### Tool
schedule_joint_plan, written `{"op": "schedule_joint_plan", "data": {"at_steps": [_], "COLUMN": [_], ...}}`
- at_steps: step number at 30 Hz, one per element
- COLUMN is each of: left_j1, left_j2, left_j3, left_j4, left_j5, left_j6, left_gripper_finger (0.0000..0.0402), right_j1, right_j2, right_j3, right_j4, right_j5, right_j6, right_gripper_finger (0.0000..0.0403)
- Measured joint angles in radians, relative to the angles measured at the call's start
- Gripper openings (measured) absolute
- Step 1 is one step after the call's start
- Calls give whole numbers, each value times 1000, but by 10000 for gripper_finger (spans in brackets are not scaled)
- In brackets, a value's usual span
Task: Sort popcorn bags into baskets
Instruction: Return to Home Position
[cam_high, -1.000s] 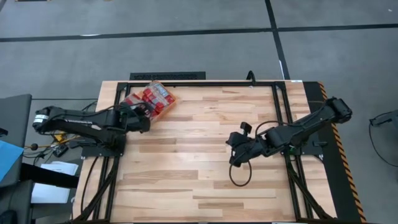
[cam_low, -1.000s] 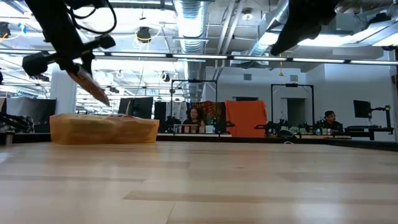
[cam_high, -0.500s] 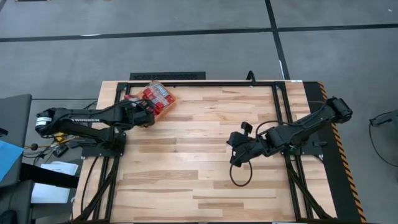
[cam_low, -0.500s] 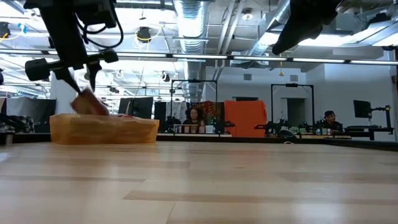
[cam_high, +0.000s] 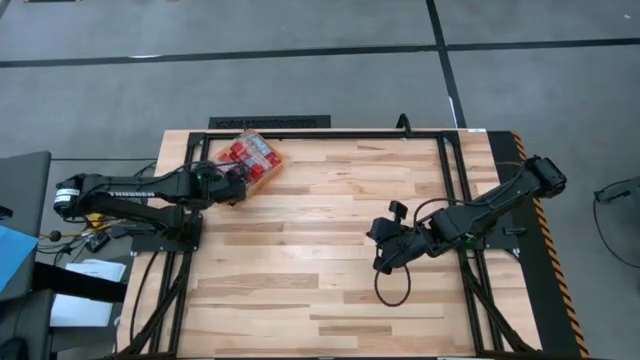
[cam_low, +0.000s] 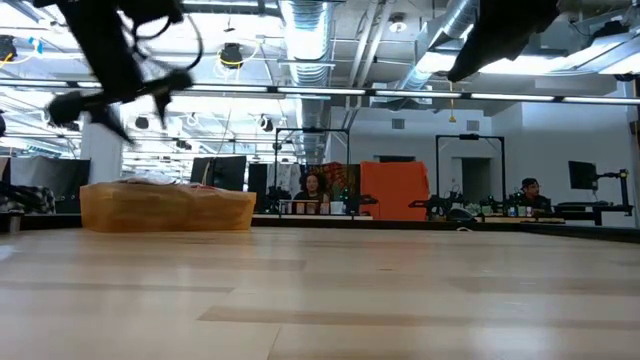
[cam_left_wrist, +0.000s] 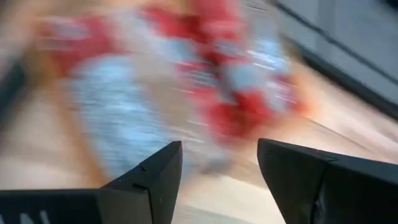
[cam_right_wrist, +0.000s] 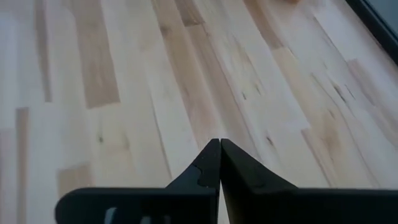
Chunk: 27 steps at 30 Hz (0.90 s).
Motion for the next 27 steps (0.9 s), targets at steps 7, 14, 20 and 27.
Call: {"op": "schedule_joint_plan", "data": {"at_steps": [7,14,20,27], "left_j1": [-83,-85,-134,-147], "left_j2": [-50,-159,-228,-242], "left_j3": [0,1,1,1], "left_j4": [638,1035,1143,1047], "left_j5": [96,261,336,321], "left_j6": [520,772,844,956], "left_gripper_finger": [184,157,142,146], "right_j1": [-19,-56,-54,-70], "right_j2": [-87,-283,-443,-589], "right_j3": [64,194,258,250], "right_j4": [71,69,76,7], "right_j5": [-53,-52,-81,-80], "right_j6": [-153,-369,-326,-256], "right_gripper_finger": [36,22,30,46]}}
